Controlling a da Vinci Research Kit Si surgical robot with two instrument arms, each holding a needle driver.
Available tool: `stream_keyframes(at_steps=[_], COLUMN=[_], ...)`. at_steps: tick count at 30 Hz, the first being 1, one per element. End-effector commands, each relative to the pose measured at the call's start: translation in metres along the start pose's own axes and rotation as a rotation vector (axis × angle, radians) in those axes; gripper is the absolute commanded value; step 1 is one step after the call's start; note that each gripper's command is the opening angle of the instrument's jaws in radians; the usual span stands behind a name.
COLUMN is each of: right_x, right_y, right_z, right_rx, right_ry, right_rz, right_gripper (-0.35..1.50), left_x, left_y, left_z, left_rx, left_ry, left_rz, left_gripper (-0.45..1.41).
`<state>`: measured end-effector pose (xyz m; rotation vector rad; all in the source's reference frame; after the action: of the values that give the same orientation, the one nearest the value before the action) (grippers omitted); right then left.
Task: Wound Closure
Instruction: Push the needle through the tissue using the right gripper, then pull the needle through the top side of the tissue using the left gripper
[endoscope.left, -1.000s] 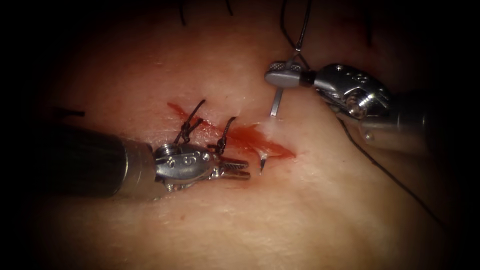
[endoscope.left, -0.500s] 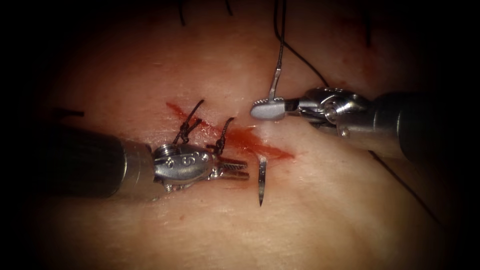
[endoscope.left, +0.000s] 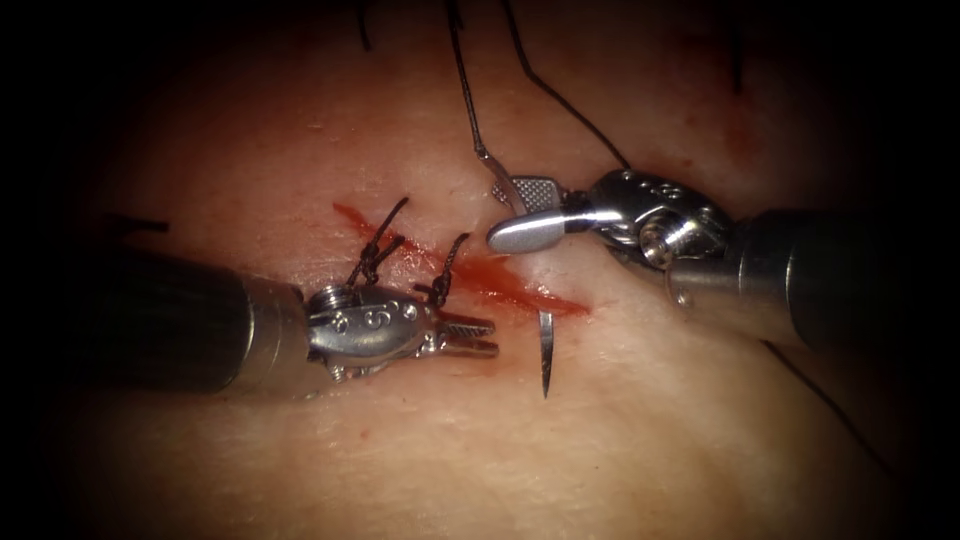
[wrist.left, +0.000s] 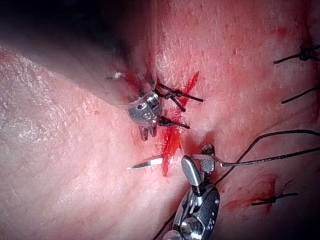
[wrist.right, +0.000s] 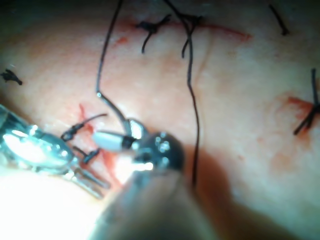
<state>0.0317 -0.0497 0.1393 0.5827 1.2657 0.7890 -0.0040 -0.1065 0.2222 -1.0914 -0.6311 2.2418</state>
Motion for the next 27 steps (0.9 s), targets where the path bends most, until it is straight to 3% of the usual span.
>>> stream_keyframes(at_steps=[1,10,17,18,20,21,22,27], right_x=[0.0006,0.0037,0.0039,0.0038,0.0037,0.0036,0.0036,0.0032], right_y=[0.0,-0.0021,-0.0019,-0.002,-0.002,-0.0021,-0.002,-0.001], right_z=[0.0004,0.0013,0.0027,0.0026,0.0023,0.0021,0.0019,0.0002], right_rx=[-0.024,-0.078,-0.158,-0.16,-0.134,-0.107,-0.105,-0.136], right_ry=[-0.005,-0.126,-0.193,-0.197,-0.212,-0.231,-0.24,-0.244], right_rz=[-0.042,-0.224,-0.294,-0.311,-0.312,-0.317,-0.318,-0.226], right_gripper=[1.33,1.33,1.43,1.36,0.86,0.36,-0.32,-0.35], left_x=[-0.0005,-0.0004,-0.0003,-0.0003,-0.0003,-0.0003,-0.0003,-0.0003], left_y=[0.0004,0.0006,0.0007,0.0007,0.0008,0.0008,0.0008,0.0008], left_z=[0.0008,0.0008,0.0009,0.0009,0.0009,0.0009,0.0009,0.0009], left_rx=[-0.002,-0.001,0.0,0.0,0.0,0.0,0.0,0.001], left_ry=[-0.001,-0.001,0.0,0.0,0.0,0.0,0.0,0.0], left_rz=[-0.001,-0.004,-0.01,-0.01,-0.01,-0.01,-0.01,-0.011], left_gripper=[0.16,0.16,0.16,0.16,0.16,0.16,0.16,0.16])
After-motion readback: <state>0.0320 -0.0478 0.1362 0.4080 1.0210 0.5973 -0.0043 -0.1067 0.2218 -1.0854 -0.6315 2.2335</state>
